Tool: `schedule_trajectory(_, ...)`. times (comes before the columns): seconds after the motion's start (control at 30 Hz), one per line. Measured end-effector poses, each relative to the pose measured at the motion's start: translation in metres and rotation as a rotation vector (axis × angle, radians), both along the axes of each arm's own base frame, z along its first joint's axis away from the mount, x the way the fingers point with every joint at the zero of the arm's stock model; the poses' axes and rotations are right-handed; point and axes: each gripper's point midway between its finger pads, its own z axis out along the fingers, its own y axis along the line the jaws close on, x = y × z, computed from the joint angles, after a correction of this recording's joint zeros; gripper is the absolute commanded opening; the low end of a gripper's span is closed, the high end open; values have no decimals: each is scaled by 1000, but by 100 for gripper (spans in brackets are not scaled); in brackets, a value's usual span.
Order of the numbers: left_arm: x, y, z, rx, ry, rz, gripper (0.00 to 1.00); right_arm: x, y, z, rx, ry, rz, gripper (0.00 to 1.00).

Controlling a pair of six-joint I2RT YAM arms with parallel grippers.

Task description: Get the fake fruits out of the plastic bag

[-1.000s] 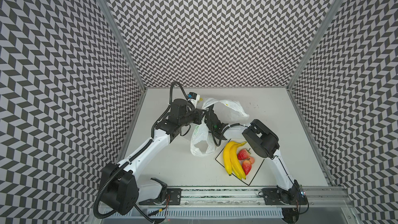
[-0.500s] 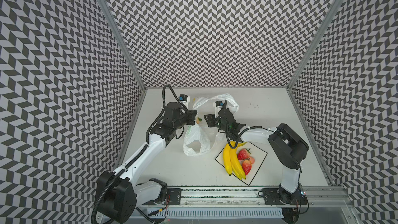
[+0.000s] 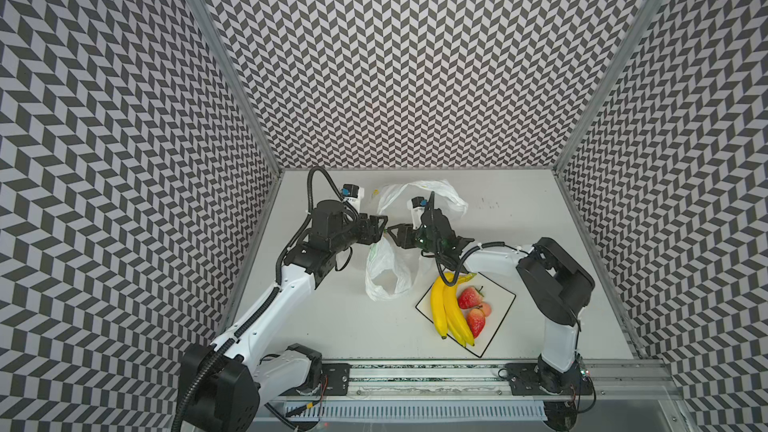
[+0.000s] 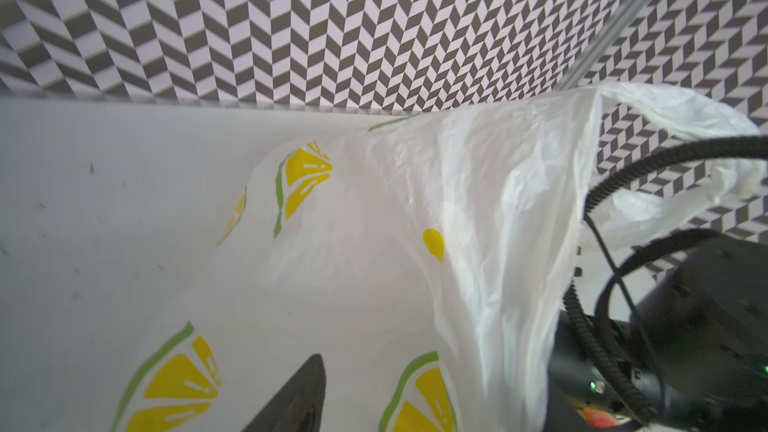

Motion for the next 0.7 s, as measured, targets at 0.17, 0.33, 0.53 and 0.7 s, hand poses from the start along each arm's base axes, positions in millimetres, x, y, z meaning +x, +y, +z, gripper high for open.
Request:
schedule_trajectory(0.17, -9, 22, 28, -57, 13, 122, 99, 12, 8, -21, 0, 47, -31, 57)
schedule_trajectory(0.33, -13, 85, 38, -195, 135, 456, 98, 14, 7, -23, 2, 60, -49, 59)
schedule_trajectory(0.53, -18, 123, -41, -390, 475, 713, 99, 15, 6, -23, -2, 59, -55, 60)
schedule_trajectory(0.7, -29, 105, -102, -495, 747, 752, 100, 16, 5, -24, -10, 53, -59, 60)
